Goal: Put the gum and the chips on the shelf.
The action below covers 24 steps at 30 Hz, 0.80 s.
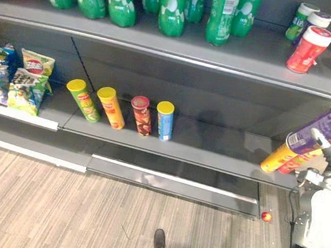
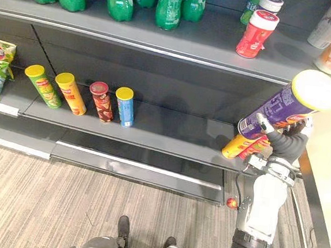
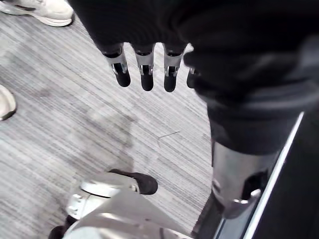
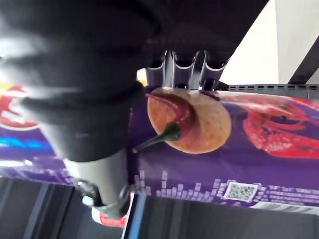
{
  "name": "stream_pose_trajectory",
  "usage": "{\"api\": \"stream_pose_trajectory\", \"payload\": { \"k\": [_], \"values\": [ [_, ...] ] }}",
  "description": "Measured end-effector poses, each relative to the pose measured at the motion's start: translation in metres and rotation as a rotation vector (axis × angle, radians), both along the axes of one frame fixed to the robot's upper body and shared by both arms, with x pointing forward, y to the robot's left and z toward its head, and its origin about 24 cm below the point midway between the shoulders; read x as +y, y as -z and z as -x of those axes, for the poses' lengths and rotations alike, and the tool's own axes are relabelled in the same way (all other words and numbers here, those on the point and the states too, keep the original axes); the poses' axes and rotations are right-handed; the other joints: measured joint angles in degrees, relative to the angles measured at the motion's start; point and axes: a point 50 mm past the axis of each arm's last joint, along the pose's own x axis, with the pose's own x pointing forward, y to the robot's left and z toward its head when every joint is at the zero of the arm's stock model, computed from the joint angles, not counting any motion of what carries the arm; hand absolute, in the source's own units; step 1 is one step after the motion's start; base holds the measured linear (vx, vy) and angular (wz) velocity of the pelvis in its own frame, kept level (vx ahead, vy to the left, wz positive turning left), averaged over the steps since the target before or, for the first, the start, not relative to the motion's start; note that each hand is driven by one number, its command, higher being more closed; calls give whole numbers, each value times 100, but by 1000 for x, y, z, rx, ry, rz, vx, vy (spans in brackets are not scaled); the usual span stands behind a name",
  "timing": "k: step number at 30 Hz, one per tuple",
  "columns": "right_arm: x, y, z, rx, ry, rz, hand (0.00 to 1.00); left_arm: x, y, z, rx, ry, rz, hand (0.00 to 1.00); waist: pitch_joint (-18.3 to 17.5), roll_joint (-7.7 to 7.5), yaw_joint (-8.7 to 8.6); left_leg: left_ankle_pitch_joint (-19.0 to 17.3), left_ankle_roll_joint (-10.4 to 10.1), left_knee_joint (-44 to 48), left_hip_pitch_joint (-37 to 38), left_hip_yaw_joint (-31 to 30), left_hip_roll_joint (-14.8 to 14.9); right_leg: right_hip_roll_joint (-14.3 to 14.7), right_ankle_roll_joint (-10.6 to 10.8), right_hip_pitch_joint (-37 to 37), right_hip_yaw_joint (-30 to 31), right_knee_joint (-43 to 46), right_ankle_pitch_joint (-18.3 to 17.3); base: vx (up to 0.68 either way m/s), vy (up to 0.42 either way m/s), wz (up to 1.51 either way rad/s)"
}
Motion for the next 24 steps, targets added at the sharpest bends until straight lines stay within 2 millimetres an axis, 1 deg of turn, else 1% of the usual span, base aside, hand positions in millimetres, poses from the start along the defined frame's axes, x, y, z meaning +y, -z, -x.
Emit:
{"api": "stream_pose_trajectory", "payload": {
  "k": [3, 5, 7, 13, 17, 19, 20, 21, 22, 23, 24],
  "values": [
    [0, 0, 1, -1, -9, -2, 100, -1, 0, -4, -12, 6, 4, 0, -16, 6, -56, -4, -32, 0, -62, 26, 124, 155, -53, 26, 2, -245, 110, 101, -90, -14],
    [1, 0, 1, 0, -15, -1, 100, -2, 0, -7, -19, 15, 4, 0, -39, 28, -76, -28, -67, 1, -61, 41, 164, 200, -28, 48, 2, -321, 150, 150, -80, -10],
    [1, 3, 2, 11, -18, 1, 100, -2, 0, -10, -26, 20, 6, 0, -68, 51, -83, -16, -57, 6, -57, 46, 192, 242, -41, 106, 1, -379, 183, 170, -75, -6],
    [20, 11, -4, 49, -136, 9, 100, -5, -1, -16, -41, 31, 8, 0, -118, 81, -88, -19, -64, 34, -60, -6, 219, 285, -42, 176, -37, -510, 184, 84, -34, 1],
    [46, 21, -9, 70, -244, -17, 100, -5, -1, -20, -51, 51, 4, 0, -116, 85, -62, -21, -92, 23, -181, -132, 217, 292, -43, 102, -121, -512, 183, -11, 5, 13],
    [72, 25, -15, 91, -364, -3, 100, -6, -2, -25, -60, 56, 3, 0, -95, 107, -45, -6, -111, 25, -368, -197, 216, 291, -63, -61, -174, -497, 218, -38, 17, 8],
    [75, 26, -15, 94, -377, -2, 100, -6, -2, -26, -62, 57, 2, 0, -88, 110, -44, 2, -111, 25, -390, -213, 215, 291, -64, -77, -186, -492, 220, -27, 19, 19],
    [86, 28, -17, 103, -421, -2, 100, -7, -2, -31, -73, 66, 0, 0, -54, 128, -44, 40, -109, 30, -460, -284, 205, 284, -65, -126, -259, -462, 220, -13, 15, 22],
    [97, 32, -21, 115, -460, -13, 100, -8, -3, -38, -90, 78, -3, 0, 52, 133, 0, 62, -104, 33, -462, -309, 206, 279, -67, -126, -297, -427, 218, -20, 17, 22],
    [102, 34, -23, 124, -477, -18, 100, -8, -4, -41, -98, 81, -5, 0, 91, 136, 19, 70, -106, 33, -478, -328, 205, 279, -67, -137, -312, -422, 218, -34, 10, 18],
    [111, 37, -25, 142, -509, -17, 100, -10, -4, -47, -107, 99, -5, 0, 117, 155, 62, 105, -110, 32, -587, -401, 199, 275, -67, -222, -371, -411, 218, -32, 7, 23]
  ]
}}
